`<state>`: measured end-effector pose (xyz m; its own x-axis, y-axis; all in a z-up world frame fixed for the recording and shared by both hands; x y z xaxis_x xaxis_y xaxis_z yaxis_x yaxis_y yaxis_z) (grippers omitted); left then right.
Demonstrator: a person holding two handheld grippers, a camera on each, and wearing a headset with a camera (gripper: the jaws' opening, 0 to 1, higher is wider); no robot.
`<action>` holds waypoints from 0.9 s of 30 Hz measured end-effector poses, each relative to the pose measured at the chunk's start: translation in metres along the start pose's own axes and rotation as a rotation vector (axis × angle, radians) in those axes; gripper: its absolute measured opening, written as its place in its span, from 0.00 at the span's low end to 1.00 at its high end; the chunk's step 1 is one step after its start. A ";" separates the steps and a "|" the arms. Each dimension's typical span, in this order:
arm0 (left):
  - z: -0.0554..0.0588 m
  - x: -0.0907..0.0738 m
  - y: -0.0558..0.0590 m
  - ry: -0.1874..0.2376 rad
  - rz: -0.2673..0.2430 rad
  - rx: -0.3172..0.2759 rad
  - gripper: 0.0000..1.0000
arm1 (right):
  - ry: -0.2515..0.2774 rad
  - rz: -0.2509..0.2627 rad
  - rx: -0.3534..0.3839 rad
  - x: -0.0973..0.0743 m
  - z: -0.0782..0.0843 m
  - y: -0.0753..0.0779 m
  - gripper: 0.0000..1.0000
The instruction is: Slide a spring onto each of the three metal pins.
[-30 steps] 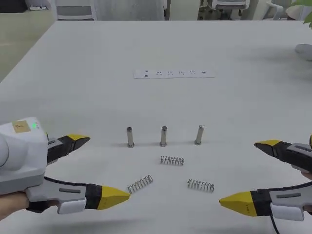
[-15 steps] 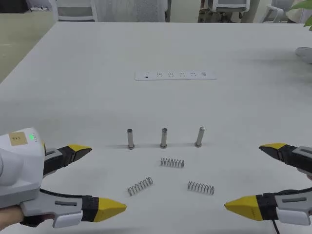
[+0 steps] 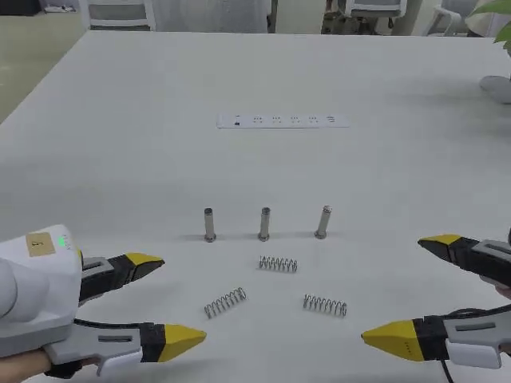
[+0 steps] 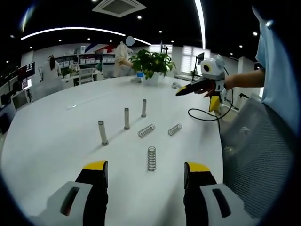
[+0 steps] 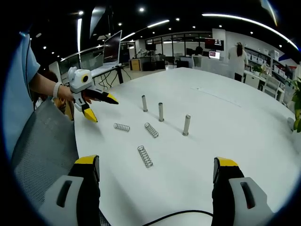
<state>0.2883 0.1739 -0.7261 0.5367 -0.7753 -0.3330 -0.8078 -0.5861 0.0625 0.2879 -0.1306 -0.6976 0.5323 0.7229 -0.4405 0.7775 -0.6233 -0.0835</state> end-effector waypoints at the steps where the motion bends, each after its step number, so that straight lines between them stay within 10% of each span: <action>1: 0.001 0.001 0.000 0.006 0.004 0.006 0.60 | -0.001 0.000 0.000 0.000 0.000 0.000 1.00; 27: 0.026 0.027 0.000 -0.035 0.074 0.080 0.19 | -0.025 0.027 0.009 -0.007 0.002 -0.001 1.00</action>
<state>0.2964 0.1592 -0.7590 0.4677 -0.8060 -0.3627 -0.8623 -0.5063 0.0132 0.2830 -0.1356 -0.6964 0.5446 0.6983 -0.4645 0.7600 -0.6452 -0.0788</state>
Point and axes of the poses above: the centre of the closed fingertips' face, and the gripper's own axes: x roughly forward along the fingers, y roughly to its right, z roughly out of its underside, the point moved 7 cm from there along -x, roughly backward along the fingers, and after that the axes turned 8 degrees about y, right-handed, at the moved point
